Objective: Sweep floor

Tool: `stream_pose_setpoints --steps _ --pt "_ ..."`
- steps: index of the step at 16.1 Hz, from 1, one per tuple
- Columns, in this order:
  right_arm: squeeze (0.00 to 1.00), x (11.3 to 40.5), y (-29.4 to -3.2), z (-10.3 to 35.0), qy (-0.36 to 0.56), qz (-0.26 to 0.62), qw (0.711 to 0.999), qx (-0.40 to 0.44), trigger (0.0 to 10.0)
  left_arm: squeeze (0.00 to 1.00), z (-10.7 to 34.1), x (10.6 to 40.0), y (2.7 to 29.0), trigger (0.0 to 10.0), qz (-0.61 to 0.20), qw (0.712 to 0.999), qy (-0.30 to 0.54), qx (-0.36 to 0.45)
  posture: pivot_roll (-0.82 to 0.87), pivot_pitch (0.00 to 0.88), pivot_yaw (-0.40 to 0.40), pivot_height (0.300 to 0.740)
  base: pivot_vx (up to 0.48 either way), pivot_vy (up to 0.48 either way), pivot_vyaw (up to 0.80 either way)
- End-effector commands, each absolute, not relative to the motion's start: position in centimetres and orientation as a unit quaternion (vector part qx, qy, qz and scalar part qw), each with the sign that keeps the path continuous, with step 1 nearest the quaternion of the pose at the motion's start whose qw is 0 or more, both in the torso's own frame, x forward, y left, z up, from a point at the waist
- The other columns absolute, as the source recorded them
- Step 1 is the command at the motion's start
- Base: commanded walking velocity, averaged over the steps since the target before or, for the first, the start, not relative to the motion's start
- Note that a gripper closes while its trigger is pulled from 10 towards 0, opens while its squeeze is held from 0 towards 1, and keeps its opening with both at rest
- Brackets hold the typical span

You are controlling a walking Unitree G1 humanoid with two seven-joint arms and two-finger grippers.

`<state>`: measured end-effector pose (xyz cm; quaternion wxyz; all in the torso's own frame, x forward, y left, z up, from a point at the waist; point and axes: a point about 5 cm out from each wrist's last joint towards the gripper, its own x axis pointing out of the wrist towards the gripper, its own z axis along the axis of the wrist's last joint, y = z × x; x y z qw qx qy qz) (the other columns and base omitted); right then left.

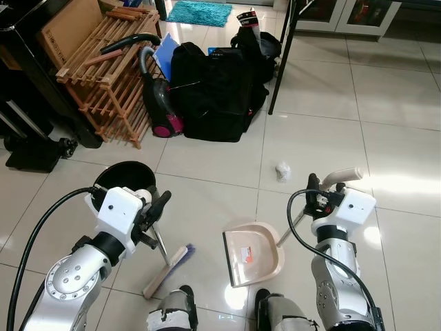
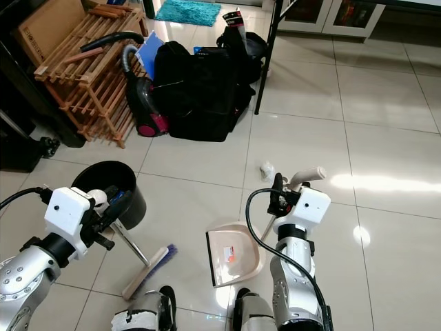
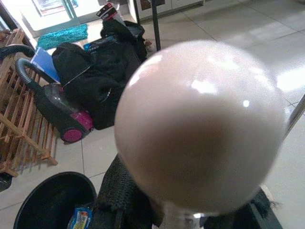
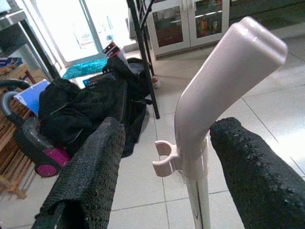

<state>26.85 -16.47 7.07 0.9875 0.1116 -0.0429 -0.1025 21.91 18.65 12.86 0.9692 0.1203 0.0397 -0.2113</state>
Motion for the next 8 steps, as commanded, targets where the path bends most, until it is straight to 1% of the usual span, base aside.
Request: stream_pose_setpoints --steps 1,5,8 --pt "0.0 26.4 -16.9 6.5 -0.038 -0.113 0.986 0.118 10.0 0.0 13.2 21.6 19.0 10.0 -0.209 0.969 0.031 0.127 0.04 0.211 0.049 0.74 0.0 0.0 0.0" --pt "0.0 27.5 -17.0 6.3 -0.034 -0.111 0.987 0.113 10.0 0.0 13.4 21.8 19.0 10.0 -0.213 0.968 0.03 0.127 0.04 0.216 0.06 0.74 0.0 0.0 0.0" --pt "0.0 29.0 -16.6 6.5 -0.029 -0.094 0.988 0.118 10.0 0.0 13.5 21.7 18.9 10.0 -0.215 0.968 0.03 0.126 0.05 0.219 0.056 0.74 0.0 0.0 0.0"
